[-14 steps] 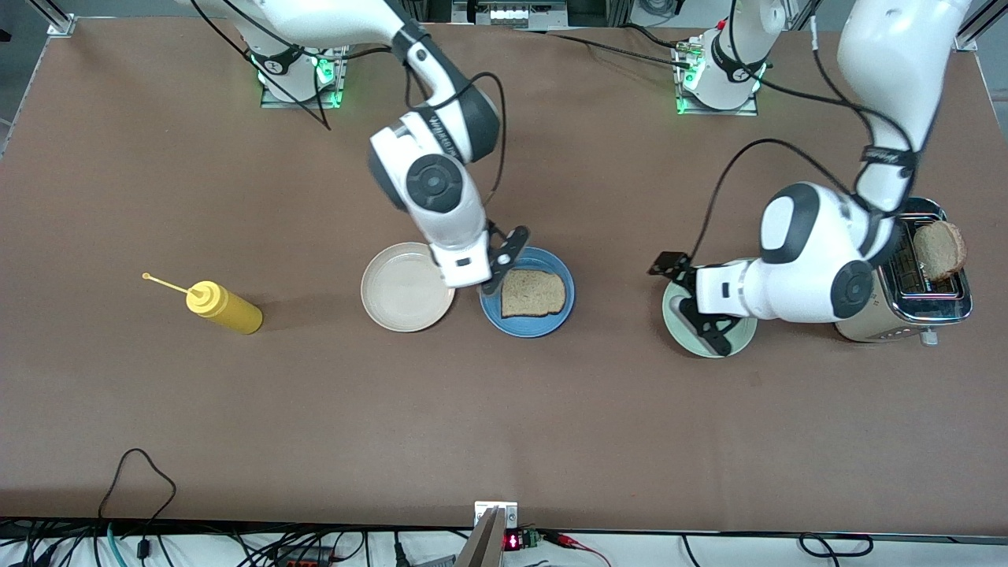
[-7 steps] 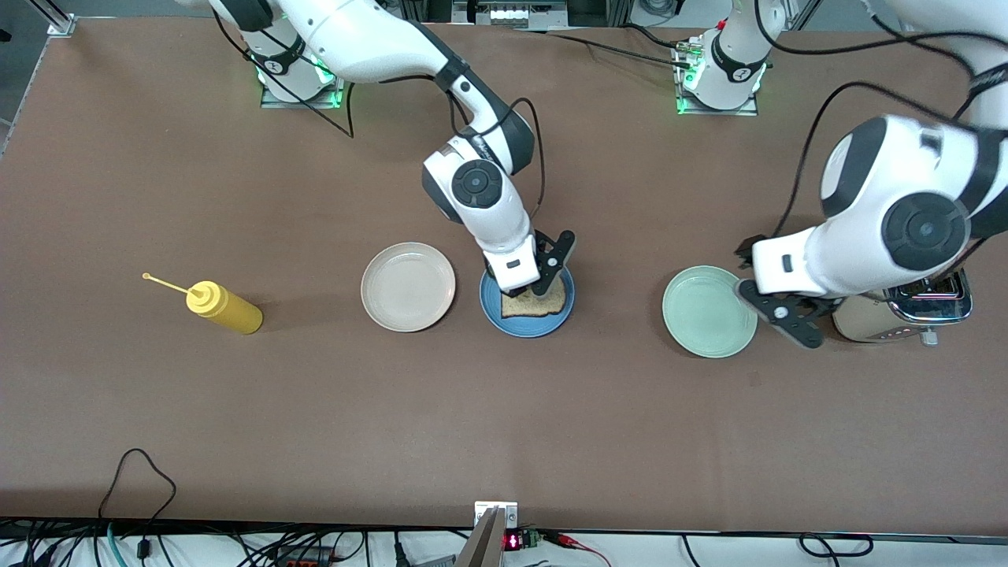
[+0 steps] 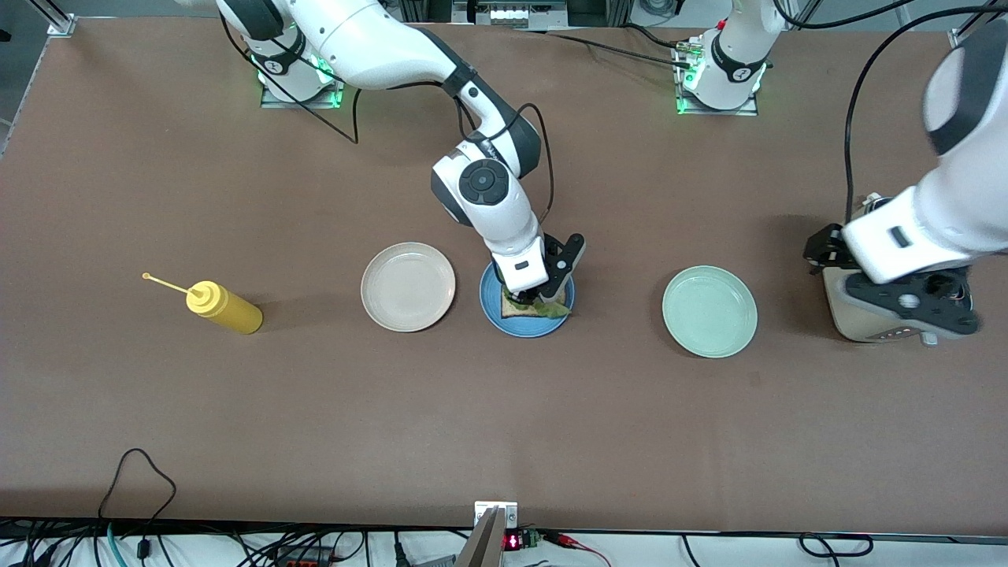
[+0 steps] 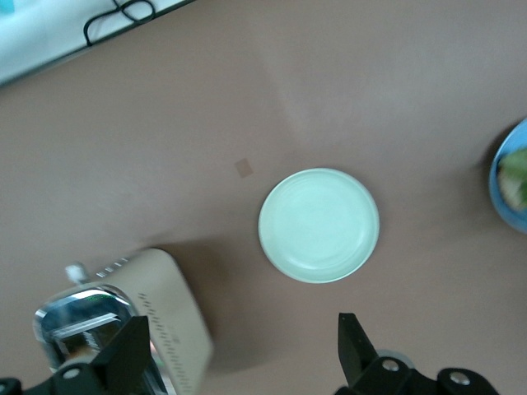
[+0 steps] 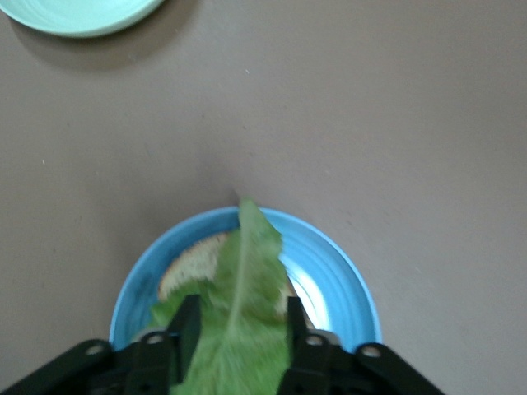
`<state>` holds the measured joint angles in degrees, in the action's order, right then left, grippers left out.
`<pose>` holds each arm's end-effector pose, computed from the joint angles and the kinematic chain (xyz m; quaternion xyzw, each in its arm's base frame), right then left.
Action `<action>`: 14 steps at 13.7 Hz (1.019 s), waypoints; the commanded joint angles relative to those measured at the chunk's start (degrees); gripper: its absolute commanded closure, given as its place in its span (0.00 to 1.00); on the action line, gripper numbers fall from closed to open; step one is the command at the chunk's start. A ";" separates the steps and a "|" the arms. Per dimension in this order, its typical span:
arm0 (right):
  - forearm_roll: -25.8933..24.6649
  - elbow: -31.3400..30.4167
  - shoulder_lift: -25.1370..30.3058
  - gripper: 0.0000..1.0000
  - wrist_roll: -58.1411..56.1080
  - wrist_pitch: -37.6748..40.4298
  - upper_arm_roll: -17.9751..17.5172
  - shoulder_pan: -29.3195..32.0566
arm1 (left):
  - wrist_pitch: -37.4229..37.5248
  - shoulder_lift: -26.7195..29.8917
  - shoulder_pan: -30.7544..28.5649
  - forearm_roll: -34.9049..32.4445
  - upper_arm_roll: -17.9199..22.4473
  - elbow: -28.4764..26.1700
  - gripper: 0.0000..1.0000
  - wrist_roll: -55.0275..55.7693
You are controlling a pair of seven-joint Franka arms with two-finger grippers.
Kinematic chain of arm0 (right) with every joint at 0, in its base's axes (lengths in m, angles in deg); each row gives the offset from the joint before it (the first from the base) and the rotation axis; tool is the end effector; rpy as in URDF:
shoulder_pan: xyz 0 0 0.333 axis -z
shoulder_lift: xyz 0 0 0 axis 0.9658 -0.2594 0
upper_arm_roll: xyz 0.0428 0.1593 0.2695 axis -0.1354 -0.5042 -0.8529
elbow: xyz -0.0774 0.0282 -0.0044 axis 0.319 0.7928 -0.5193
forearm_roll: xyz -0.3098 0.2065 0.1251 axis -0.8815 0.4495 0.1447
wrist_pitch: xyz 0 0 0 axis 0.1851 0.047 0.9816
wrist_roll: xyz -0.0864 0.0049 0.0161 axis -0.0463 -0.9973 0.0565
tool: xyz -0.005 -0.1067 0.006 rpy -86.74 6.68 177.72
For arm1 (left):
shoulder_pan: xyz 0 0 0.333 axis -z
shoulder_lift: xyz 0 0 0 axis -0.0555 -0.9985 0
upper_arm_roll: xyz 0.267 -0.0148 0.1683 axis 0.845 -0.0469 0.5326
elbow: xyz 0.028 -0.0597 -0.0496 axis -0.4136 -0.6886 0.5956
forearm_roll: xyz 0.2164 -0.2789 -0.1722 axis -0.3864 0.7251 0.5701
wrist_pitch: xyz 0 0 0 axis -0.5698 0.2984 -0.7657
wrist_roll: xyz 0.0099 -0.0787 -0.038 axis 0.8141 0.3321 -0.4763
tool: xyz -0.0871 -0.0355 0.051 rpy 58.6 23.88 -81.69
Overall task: Make sandwich in blue plate with both arms
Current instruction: 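Place the lettuce on the bread while the left gripper withdraws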
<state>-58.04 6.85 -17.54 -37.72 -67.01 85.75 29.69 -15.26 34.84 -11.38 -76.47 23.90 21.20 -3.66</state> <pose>0.5590 0.5456 0.2841 -0.8565 -0.4983 -0.1163 0.0678 0.6554 -0.0689 0.5844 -0.9894 0.1402 0.0172 0.0329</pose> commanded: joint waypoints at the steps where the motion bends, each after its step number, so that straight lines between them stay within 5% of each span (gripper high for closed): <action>1: -4.01 -1.90 6.89 0.00 0.81 10.40 4.86 -0.51 | 0.26 2.83 -1.64 4.46 -0.36 -3.07 0.00 9.16; 6: -3.77 -3.83 16.20 0.00 -9.94 20.26 7.16 8.25 | -11.52 16.36 -4.81 7.90 -0.54 -23.64 0.00 16.23; 11: 9.22 -18.04 30.26 0.00 -29.81 22.91 7.07 20.99 | -11.01 19.29 -6.39 9.65 -0.54 -26.92 0.00 7.17; 14: 20.62 -23.16 33.71 0.00 -49.47 24.92 7.07 32.23 | -9.68 19.64 -6.57 9.74 -0.54 -26.57 0.00 6.91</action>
<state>-44.25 -9.79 11.81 -75.47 -42.92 94.21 55.16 -25.00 52.81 -16.86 -68.18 23.78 -3.86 5.10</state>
